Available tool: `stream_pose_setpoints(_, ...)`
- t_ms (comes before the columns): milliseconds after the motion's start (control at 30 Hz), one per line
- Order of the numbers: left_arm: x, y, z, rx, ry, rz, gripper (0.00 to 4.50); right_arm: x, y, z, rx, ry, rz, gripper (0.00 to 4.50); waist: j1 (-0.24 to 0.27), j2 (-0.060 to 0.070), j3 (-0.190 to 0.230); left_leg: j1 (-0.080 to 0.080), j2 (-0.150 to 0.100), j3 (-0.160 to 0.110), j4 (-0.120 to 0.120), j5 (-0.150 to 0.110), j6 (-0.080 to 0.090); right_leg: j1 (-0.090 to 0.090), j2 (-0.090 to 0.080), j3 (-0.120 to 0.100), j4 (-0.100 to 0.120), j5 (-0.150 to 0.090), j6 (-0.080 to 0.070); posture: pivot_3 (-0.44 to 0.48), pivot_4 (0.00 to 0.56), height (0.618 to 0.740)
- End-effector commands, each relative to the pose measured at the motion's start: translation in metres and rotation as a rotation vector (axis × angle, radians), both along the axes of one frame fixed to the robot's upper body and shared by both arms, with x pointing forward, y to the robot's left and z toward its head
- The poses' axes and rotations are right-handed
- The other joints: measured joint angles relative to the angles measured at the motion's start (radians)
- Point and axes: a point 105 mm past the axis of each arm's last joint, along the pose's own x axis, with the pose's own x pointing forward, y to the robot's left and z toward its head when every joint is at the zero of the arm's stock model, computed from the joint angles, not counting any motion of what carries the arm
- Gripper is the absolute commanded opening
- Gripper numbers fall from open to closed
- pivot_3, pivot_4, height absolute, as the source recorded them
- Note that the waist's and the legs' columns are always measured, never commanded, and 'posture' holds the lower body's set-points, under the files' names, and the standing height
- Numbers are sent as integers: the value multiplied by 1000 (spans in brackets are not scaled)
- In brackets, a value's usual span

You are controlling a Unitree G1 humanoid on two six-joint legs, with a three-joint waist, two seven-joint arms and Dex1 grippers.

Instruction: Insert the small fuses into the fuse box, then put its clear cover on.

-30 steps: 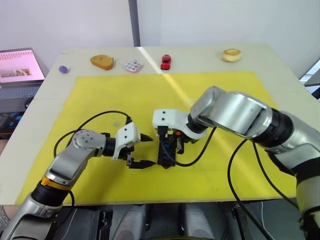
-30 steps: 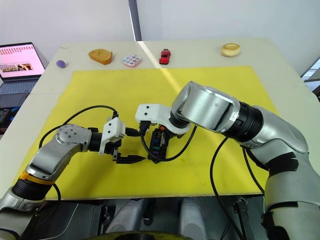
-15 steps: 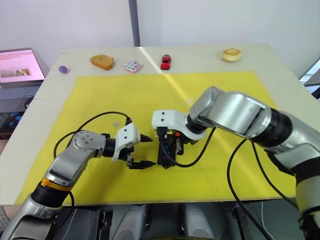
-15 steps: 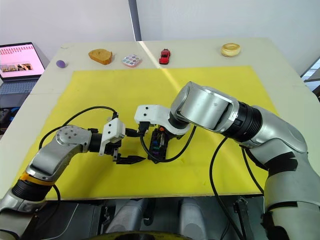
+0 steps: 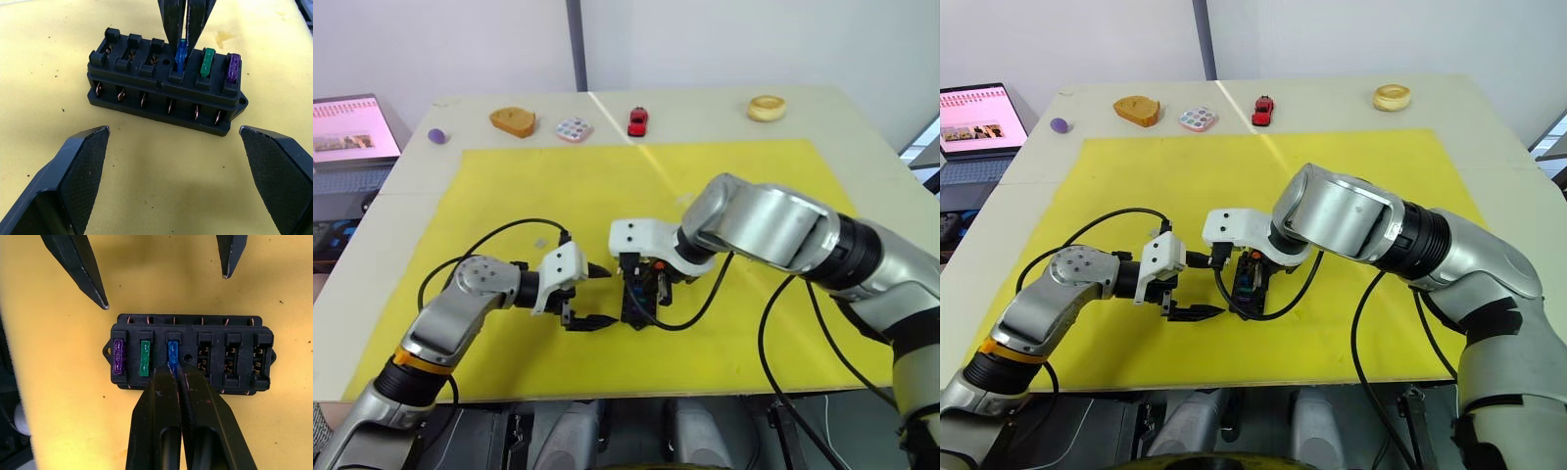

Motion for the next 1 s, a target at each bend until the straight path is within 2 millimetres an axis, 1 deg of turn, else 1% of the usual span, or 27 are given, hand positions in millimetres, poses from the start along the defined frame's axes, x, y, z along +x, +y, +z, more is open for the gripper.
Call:
stream_pose_setpoints(33,-5,-5,7,-9,-37,-32,4466,4,0,-4,-28,-46,4,0,0,0,0,0,0,0,0,0,0,0,0,0,0,0,0,0,150,740)
stream_pose_setpoints(367,-5,-7,6,-9,-40,-28,4466,11,-6,-10,-68,-70,-19,0,0,0,-1,2,0,0,0,0,0,0,0,0,0,0,0,0,150,740)
stream_pose_setpoints(600,-1,-6,7,-9,-53,-20,4466,27,-10,-4,-79,-139,-42,0,0,0,-1,4,0,0,0,0,0,2,0,0,0,0,0,0,150,740)
stream_pose_setpoints(800,1,-6,8,-10,-57,-18,4466,17,-6,-6,-66,-87,-10,0,0,0,-1,6,0,0,0,0,0,3,0,0,0,0,0,0,150,740)
stream_pose_setpoints(900,1,-4,8,-7,-57,-15,4500,11,-5,-4,-49,-64,-1,861,2,0,-1,6,0,0,0,0,0,2,0,0,0,0,0,0,150,740)
stream_pose_setpoints(967,1,-3,8,-5,-57,-14,4500,10,-3,-2,-38,-60,4,1799,2,0,-1,5,0,0,0,0,0,2,0,0,0,0,0,0,150,740)
stream_pose_setpoints(1000,1,-2,8,-4,-56,-13,4500,10,-2,1,-29,-65,10,2131,2,0,-1,5,0,0,0,0,0,2,0,0,0,0,0,0,150,740)
